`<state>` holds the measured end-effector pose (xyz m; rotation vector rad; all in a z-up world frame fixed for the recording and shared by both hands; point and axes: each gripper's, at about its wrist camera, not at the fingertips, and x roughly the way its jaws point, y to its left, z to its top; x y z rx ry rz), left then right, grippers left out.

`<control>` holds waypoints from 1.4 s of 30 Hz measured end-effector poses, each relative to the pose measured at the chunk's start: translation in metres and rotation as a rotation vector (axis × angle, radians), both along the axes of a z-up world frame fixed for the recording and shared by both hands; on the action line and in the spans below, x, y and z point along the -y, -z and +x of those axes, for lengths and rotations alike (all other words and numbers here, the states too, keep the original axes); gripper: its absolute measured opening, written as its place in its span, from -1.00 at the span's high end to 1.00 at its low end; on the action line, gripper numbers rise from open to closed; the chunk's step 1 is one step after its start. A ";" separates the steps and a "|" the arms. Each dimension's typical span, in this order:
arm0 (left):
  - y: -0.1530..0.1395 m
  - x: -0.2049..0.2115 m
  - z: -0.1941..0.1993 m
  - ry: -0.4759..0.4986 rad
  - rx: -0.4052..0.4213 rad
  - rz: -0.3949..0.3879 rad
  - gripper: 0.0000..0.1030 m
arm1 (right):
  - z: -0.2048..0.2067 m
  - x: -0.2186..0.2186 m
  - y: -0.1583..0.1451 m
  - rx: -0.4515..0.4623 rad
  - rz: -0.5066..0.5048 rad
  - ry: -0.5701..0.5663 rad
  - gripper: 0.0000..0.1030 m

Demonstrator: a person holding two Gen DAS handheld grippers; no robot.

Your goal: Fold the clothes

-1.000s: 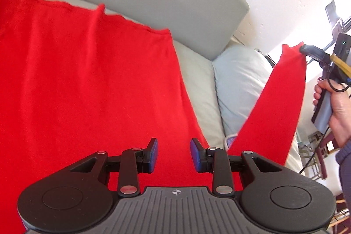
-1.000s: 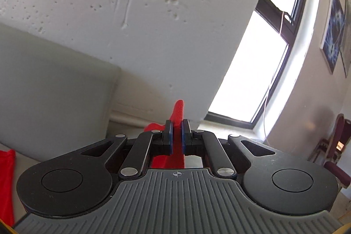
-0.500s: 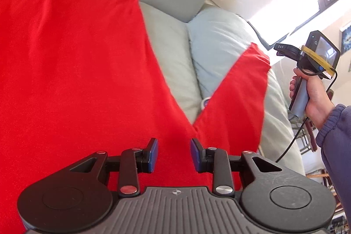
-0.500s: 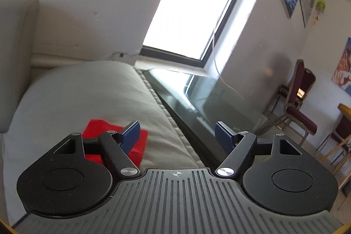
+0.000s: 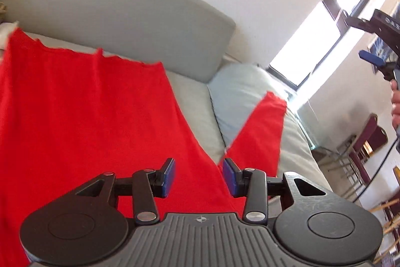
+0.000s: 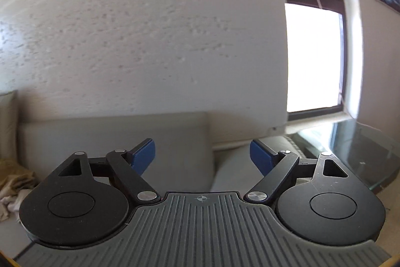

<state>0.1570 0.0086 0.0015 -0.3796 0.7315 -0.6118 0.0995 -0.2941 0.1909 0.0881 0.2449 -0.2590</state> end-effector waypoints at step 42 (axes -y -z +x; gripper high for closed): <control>0.074 -0.297 0.120 -0.803 -0.381 -0.387 0.19 | 0.338 -0.407 0.225 -0.566 -0.006 -0.553 0.93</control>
